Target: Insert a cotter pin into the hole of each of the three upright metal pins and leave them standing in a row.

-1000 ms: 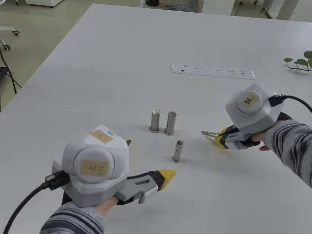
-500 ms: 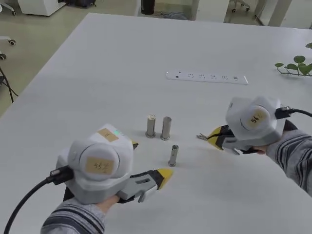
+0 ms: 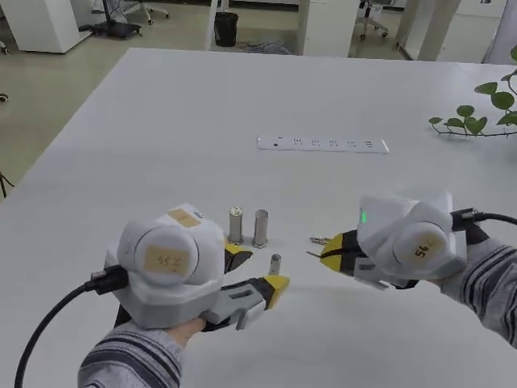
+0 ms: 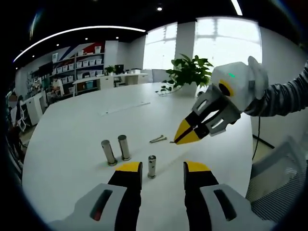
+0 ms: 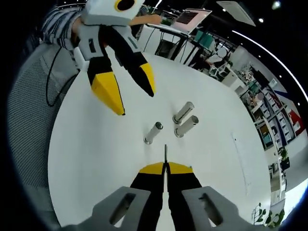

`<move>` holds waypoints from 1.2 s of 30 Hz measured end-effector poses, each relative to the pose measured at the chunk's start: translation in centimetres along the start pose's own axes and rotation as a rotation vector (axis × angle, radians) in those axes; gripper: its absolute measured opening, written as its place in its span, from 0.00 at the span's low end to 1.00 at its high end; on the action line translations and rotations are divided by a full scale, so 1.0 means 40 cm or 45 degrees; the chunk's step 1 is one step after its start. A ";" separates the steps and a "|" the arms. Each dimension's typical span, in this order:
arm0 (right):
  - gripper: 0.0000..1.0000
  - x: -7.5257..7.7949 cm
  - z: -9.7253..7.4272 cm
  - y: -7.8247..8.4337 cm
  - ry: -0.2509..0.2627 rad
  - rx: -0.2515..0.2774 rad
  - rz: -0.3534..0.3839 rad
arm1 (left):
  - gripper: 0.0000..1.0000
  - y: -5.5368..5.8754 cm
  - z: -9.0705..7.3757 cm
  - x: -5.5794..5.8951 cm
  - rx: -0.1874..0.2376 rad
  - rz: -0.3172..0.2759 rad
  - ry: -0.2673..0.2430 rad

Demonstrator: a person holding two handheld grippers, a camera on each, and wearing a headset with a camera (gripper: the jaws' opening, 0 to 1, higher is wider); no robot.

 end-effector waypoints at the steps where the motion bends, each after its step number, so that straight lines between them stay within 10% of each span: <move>1: 0.00 -0.005 -0.002 -0.006 0.001 0.003 -0.012 | 0.30 0.000 0.001 0.002 -0.003 0.001 0.001; 36: 0.00 -0.090 -0.037 -0.124 -0.001 0.153 -0.186 | 0.04 0.020 0.014 0.075 -0.012 -0.219 0.162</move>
Point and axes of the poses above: the centre of the closed fingertips' face, and the gripper's own axes: z roughly forward along the fingers, x roughly to its right, y roughly out of its underside, the point moved 1 cm from there along -z, roughly backward along the fingers, and after that the axes turned 9 degrees about -z, right-handed, at the moved point
